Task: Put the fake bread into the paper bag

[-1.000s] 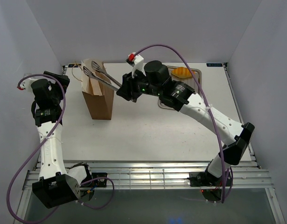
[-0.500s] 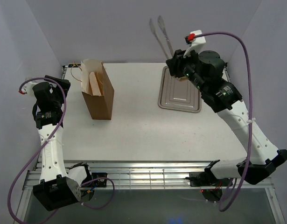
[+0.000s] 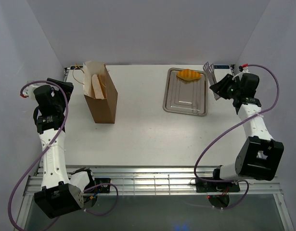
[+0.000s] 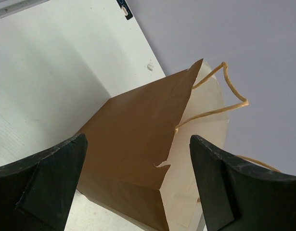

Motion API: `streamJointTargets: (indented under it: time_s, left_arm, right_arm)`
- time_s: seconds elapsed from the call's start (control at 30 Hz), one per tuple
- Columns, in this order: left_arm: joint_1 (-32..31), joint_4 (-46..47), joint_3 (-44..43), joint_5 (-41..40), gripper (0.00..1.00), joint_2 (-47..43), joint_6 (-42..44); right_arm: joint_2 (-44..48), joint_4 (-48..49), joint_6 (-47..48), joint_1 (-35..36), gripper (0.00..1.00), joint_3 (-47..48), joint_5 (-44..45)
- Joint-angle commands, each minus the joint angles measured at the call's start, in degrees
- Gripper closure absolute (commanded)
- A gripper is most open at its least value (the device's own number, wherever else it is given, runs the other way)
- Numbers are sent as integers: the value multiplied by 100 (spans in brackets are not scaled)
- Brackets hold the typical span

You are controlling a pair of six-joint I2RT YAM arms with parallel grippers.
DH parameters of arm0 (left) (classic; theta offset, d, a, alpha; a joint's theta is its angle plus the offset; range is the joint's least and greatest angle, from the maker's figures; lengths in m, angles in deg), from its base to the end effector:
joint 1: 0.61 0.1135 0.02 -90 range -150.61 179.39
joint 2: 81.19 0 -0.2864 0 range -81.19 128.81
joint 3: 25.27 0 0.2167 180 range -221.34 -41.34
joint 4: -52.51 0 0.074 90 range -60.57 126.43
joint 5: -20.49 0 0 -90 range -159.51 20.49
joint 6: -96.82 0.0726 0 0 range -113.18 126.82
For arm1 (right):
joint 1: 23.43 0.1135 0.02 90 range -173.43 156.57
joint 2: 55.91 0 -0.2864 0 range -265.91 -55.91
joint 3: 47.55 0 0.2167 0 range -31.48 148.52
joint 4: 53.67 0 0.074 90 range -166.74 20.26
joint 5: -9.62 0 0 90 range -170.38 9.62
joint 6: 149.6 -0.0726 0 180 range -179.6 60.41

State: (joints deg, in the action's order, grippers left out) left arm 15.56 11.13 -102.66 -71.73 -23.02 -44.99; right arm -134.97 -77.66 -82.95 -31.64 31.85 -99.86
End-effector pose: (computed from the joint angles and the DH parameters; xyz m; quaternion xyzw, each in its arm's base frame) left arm 0.2002 0.0610 0.3729 -0.4728 0.6819 -0.1554 0.5361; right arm 0.3131 -0.0207 0.3388 0.1353 0.8190 0.2114 0.5160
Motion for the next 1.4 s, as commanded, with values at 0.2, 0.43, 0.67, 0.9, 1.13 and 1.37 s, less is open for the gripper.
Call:
streamJointTargets:
  time_s: [0.2,0.43,0.67,0.9,1.13,1.37]
  left_arm:
    - [-8,-1,-56,178,2,-105,-75]
    - [-8,42,23,213,2,1,-136]
    - [-8,95,32,486,2,133,-189]
    - [-8,95,15,494,2,168,-180]
    - [-8,95,-47,573,2,212,-215]
    - [-8,87,-64,600,2,256,-224]
  right_arm:
    - [-1223,3726,-3077,-471,57,-1182,-2709]
    - [-1717,5194,-4439,-401,55,-1753,-2596]
    - [-2341,7409,-6101,126,54,-2386,-2236]
    - [-2728,7973,-6506,671,53,-2527,-1752]
    - [-2754,7763,-6506,812,53,-2554,-1128]
    - [-2789,7209,-6436,1119,52,-2449,-522]
